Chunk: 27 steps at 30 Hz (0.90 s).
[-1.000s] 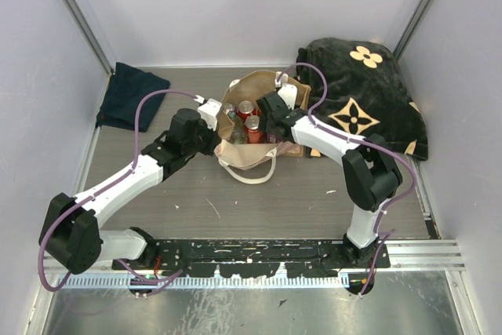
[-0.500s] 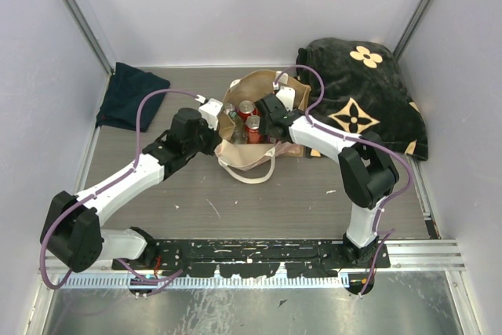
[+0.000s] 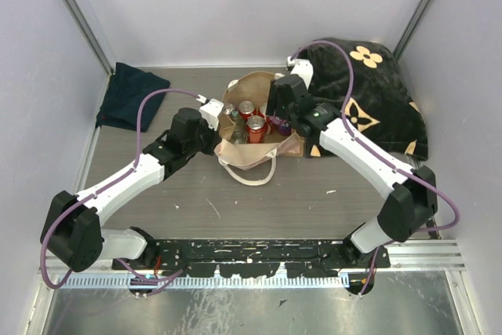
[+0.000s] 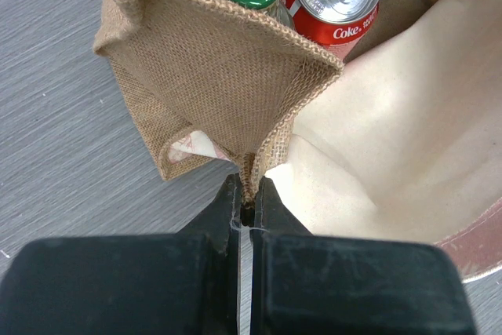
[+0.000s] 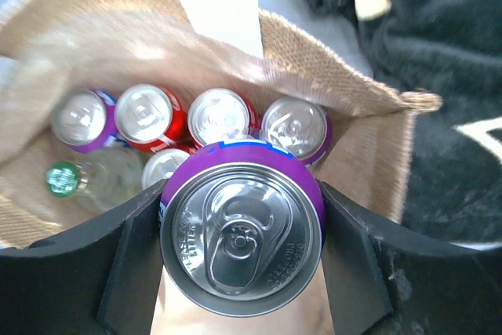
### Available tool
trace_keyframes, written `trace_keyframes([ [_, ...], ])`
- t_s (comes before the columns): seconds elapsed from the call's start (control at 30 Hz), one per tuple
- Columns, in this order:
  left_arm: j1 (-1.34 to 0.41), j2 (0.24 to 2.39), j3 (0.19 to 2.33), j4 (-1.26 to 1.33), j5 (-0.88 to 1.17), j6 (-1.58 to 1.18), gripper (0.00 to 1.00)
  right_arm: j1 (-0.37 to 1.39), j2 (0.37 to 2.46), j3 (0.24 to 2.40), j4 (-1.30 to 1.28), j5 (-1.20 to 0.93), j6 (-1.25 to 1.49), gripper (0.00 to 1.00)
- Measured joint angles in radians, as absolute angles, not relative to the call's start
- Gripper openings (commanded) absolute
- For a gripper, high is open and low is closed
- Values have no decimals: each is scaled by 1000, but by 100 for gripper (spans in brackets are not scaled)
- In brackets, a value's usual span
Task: Take the beverage out of the canvas bag
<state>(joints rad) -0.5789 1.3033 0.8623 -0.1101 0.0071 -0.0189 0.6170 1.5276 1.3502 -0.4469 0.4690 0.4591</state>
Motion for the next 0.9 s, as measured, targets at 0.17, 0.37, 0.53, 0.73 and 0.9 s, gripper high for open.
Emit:
trace_keyframes([
  [0.17,-579,1303,862,-111,8,-19,0,644,1446,1412,-454,509,385,1],
  [0.37,-579,1303,862,-111,9,-19,1,748,1348,1456,-498,676,292,1],
  [0.53,-579,1303,862,-111,9,-20,5,793,1198,1442,-532,839,298,1],
  [0.73,-579,1304,866,-114,12,-19,6,780,1001,1363,-698,1055,428,1],
  [0.9,-579,1304,870,-118,13,-14,7,778,962,1261,-857,1090,599,1],
])
